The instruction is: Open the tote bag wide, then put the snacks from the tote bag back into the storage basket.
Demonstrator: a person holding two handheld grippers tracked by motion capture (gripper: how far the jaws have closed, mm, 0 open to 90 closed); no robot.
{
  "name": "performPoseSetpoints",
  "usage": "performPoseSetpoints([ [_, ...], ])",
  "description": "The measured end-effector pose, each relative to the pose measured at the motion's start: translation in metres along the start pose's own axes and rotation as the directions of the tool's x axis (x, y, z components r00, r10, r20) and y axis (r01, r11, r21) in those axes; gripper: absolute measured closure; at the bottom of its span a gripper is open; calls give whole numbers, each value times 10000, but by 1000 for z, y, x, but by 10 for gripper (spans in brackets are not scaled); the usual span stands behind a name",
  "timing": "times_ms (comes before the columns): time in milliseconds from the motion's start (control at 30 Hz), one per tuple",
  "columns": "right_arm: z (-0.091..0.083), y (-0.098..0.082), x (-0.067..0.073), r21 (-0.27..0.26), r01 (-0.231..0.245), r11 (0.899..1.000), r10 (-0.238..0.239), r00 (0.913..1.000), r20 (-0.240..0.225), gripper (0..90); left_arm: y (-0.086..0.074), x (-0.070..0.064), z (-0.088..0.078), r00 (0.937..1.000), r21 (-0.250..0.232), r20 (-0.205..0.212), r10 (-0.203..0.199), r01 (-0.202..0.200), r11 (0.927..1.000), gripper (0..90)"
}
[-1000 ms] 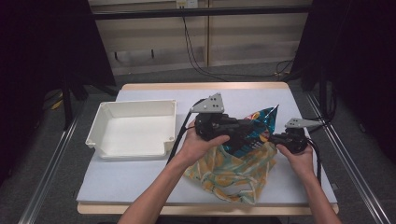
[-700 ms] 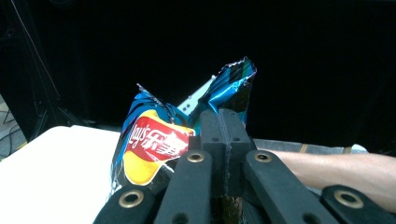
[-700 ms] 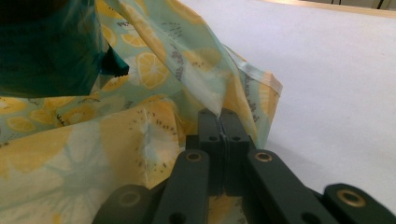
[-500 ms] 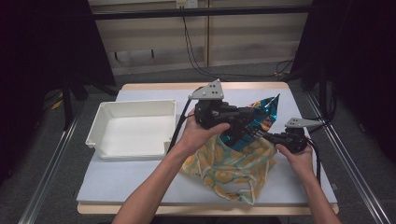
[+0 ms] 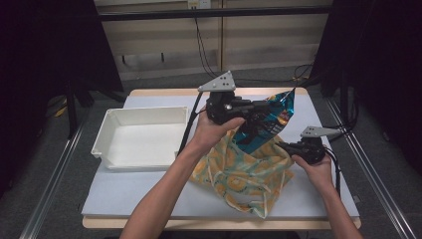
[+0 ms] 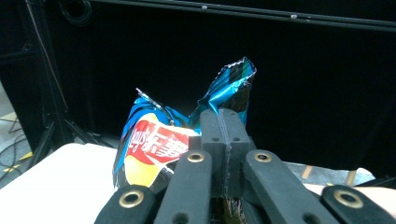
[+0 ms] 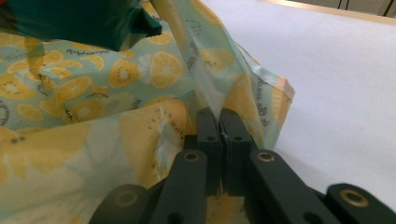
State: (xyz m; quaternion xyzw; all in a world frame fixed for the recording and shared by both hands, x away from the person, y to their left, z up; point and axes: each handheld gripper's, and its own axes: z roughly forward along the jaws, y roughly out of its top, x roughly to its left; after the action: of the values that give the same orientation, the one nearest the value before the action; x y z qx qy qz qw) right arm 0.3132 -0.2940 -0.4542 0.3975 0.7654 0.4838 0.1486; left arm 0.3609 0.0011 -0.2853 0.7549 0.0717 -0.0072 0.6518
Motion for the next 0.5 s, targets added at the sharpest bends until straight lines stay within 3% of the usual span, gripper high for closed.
performPoseSetpoints([
  [200, -2, 3, 3, -116, 124, 9999, -124, 9999, -51, 889, 3, -3, 6, 10000, -61, 5, -5, 5, 10000, 900],
  [400, -3, 4, 3, -145, 117, 9998, -118, 9999, -85, 877, 14, -6, 9, 9996, -28, 23, 272, -272, 9996, 900],
  [500, -2, 5, 4, -119, 60, 9999, -61, 9999, -93, 805, 18, -6, 9, 9994, -23, -4, 332, -332, 9994, 900],
])
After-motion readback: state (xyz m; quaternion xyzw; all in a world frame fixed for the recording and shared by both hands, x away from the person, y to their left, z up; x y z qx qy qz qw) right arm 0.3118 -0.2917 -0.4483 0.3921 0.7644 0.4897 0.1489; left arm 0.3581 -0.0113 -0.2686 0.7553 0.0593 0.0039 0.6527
